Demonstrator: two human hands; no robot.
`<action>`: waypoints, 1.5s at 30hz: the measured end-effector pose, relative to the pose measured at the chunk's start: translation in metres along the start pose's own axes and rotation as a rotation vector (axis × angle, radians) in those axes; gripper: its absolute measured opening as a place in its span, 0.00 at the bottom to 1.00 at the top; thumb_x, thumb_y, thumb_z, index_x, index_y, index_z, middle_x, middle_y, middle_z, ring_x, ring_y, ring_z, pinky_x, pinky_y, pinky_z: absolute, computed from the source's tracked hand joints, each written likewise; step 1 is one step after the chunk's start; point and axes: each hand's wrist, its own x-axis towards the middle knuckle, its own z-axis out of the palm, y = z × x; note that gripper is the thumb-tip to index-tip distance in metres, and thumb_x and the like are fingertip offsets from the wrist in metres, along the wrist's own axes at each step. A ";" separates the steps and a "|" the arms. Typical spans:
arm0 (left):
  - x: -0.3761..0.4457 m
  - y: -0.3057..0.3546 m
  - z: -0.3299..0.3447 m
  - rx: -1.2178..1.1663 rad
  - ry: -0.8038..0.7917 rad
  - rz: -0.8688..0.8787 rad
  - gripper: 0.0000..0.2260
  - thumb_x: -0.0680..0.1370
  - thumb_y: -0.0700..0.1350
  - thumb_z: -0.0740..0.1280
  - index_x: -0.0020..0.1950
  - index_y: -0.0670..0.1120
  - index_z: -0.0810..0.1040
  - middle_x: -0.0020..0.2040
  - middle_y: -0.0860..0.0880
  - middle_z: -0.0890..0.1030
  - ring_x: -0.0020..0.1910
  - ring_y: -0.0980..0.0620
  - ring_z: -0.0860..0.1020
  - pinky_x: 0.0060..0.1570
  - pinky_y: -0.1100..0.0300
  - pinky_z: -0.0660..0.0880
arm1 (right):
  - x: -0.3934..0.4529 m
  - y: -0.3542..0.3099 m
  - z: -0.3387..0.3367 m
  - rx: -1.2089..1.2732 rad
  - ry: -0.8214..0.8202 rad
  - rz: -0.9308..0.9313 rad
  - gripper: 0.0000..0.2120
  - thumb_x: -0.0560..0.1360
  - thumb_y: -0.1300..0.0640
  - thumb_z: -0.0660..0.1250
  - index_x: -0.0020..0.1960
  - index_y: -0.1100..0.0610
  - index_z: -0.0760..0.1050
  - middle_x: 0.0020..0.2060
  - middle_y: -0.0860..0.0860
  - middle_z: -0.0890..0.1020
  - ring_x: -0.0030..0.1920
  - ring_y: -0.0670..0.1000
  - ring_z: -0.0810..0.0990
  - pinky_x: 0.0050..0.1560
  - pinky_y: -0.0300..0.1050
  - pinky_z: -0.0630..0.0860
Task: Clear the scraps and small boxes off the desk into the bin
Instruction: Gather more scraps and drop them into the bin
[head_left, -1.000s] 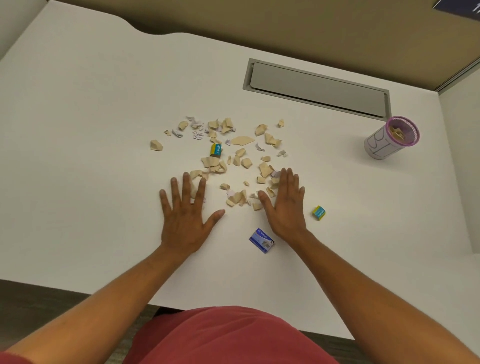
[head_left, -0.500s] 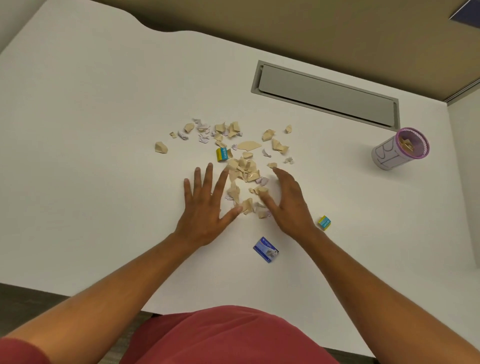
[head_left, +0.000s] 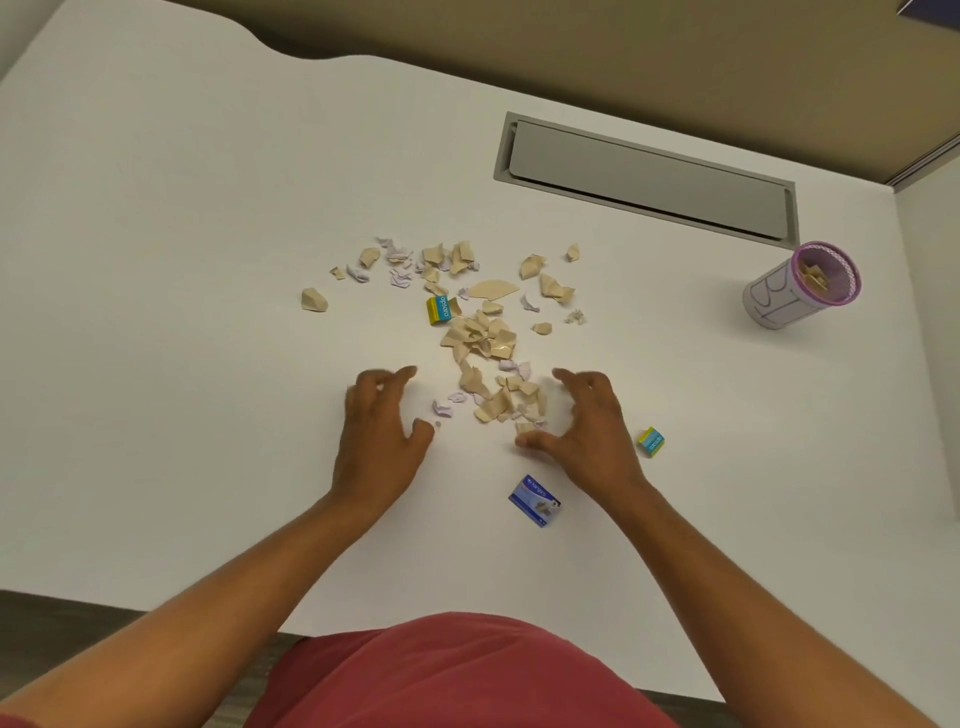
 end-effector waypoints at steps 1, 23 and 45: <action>-0.002 0.000 0.002 -0.034 -0.052 -0.084 0.27 0.79 0.39 0.70 0.78 0.49 0.70 0.68 0.47 0.73 0.60 0.51 0.74 0.51 0.63 0.73 | -0.003 0.001 0.002 0.028 -0.033 0.042 0.46 0.63 0.45 0.83 0.76 0.50 0.68 0.66 0.47 0.70 0.62 0.50 0.74 0.61 0.44 0.75; 0.089 0.043 -0.001 0.738 -0.390 0.651 0.34 0.80 0.38 0.65 0.84 0.54 0.58 0.86 0.51 0.56 0.74 0.38 0.65 0.56 0.47 0.75 | 0.002 -0.052 0.055 -0.210 0.133 -0.092 0.38 0.69 0.34 0.71 0.74 0.49 0.68 0.72 0.52 0.67 0.64 0.57 0.67 0.64 0.50 0.71; 0.086 0.035 -0.026 0.316 -0.589 0.329 0.45 0.70 0.40 0.81 0.82 0.50 0.63 0.83 0.50 0.61 0.79 0.45 0.67 0.74 0.51 0.69 | 0.004 -0.054 0.020 0.122 0.065 0.075 0.43 0.63 0.55 0.84 0.75 0.52 0.70 0.67 0.50 0.72 0.64 0.53 0.76 0.62 0.45 0.75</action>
